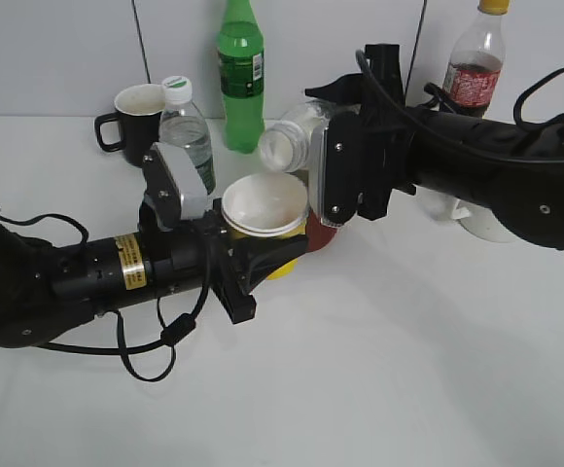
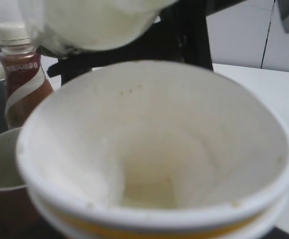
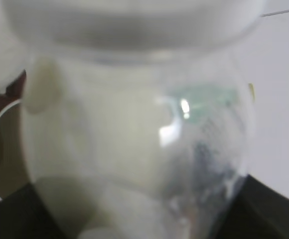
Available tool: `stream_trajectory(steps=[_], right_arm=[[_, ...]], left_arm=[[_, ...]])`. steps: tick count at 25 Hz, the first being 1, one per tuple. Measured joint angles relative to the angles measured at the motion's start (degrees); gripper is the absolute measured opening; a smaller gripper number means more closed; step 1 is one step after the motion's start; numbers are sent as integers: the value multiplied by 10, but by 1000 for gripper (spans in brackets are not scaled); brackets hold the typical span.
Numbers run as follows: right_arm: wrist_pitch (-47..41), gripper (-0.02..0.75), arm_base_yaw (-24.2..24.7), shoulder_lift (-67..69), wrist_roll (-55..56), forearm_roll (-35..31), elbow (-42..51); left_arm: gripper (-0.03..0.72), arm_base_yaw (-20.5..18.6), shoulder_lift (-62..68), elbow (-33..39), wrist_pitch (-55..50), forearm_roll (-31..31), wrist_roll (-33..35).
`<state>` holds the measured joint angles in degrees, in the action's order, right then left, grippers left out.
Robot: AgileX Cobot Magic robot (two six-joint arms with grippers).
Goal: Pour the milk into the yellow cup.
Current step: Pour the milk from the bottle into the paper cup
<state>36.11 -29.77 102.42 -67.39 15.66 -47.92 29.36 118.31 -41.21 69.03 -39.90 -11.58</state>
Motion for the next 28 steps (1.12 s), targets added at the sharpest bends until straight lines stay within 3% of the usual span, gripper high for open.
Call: stream_trajectory(steps=[28], right_arm=[[5, 476, 0, 0, -82, 0, 0]], left_arm=[[311, 0, 0, 0, 0, -16, 0]])
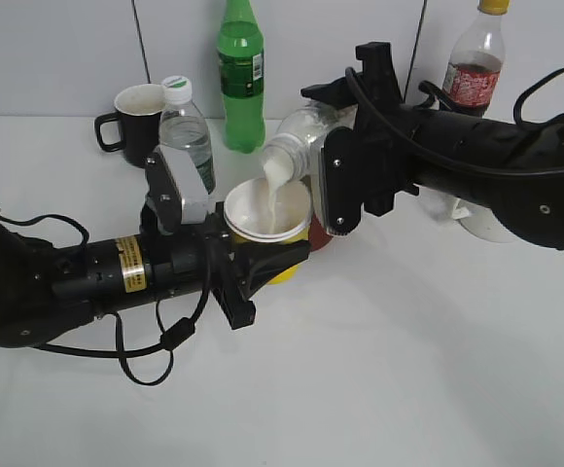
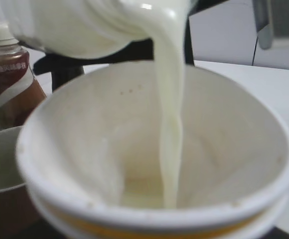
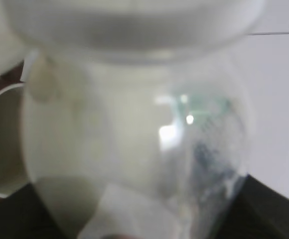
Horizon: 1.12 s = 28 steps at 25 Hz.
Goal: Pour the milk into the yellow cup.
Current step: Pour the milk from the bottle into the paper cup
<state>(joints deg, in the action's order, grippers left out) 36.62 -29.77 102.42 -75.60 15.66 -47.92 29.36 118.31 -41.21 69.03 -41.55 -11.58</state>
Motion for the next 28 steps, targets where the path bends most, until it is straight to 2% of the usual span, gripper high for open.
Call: stream_trajectory(steps=[22, 28], right_arm=[[14, 476, 0, 0, -21, -1, 0], [14, 476, 0, 0, -21, -25, 0]], left_arm=[[311, 0, 0, 0, -1, -2, 0], [311, 0, 0, 0, -1, -2, 0]])
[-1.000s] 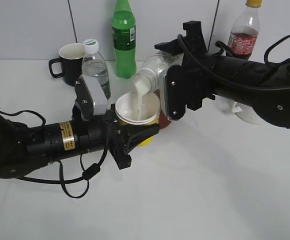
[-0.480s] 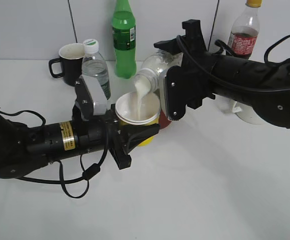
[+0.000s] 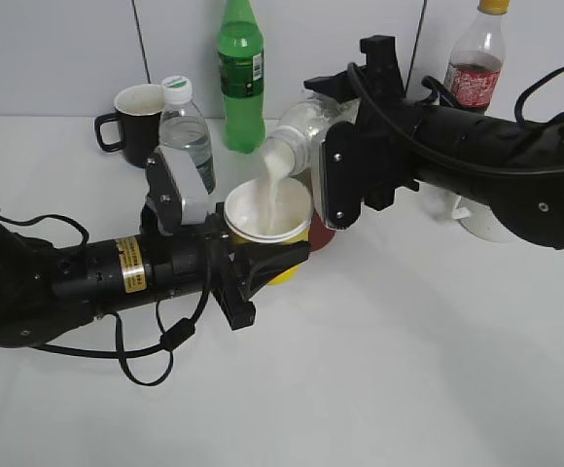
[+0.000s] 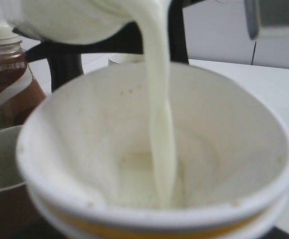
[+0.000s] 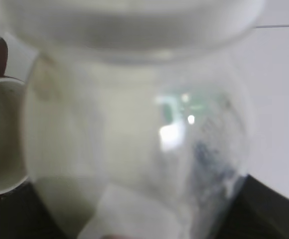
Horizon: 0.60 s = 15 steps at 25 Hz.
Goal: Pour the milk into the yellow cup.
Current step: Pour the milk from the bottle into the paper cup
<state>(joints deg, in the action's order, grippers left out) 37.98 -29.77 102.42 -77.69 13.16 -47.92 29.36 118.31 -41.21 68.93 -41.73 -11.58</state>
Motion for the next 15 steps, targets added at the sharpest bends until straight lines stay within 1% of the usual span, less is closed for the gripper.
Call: stream_trajectory(steps=[9, 12, 15], right_arm=[[0, 476, 0, 0, 56, -5, 0], [0, 476, 0, 0, 98, -5, 0], [0, 476, 0, 0, 164, -5, 0]], left_arm=[[311, 0, 0, 0, -1, 0, 0], [311, 0, 0, 0, -1, 5, 0], [311, 0, 0, 0, -1, 19, 0]])
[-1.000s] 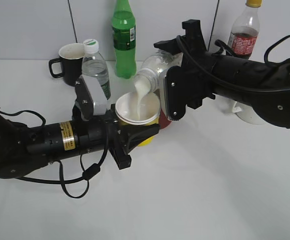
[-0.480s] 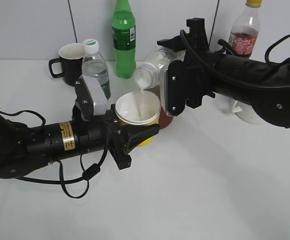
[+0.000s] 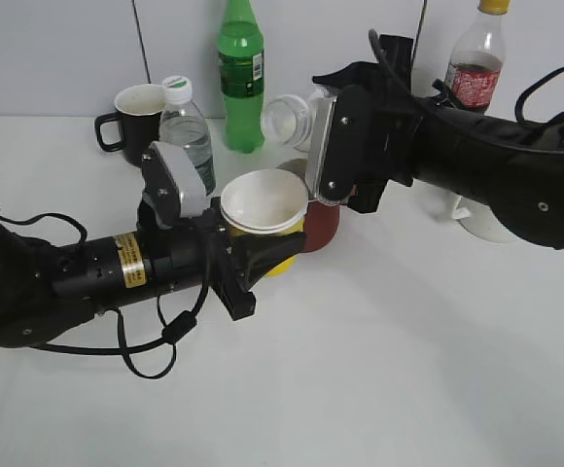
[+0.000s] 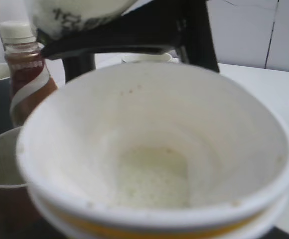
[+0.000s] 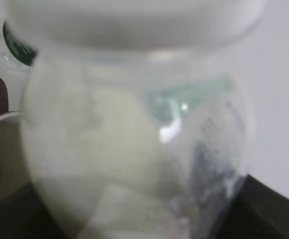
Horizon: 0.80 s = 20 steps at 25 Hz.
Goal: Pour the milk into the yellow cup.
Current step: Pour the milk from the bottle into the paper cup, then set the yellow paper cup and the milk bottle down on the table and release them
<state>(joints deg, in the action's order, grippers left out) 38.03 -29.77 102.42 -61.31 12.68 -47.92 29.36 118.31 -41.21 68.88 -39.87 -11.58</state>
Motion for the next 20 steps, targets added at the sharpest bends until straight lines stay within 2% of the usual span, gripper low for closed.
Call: stream_trajectory(steps=[3, 10, 17, 19, 20], right_arm=[[3, 476, 0, 0, 86, -1, 0], [35, 476, 0, 0, 277, -16, 0], [36, 476, 7, 0, 492, -20, 7], [40, 476, 20, 0, 547, -14, 23], [47, 476, 31, 0, 568, -6, 35]], left_arm=[[311, -5, 0, 0, 0, 16, 0], [311, -47, 0, 2, -1, 22, 0], [311, -117, -29, 59, 0, 24, 0], [311, -122, -30, 63, 0, 26, 0], [311, -147, -32, 80, 0, 30, 0]])
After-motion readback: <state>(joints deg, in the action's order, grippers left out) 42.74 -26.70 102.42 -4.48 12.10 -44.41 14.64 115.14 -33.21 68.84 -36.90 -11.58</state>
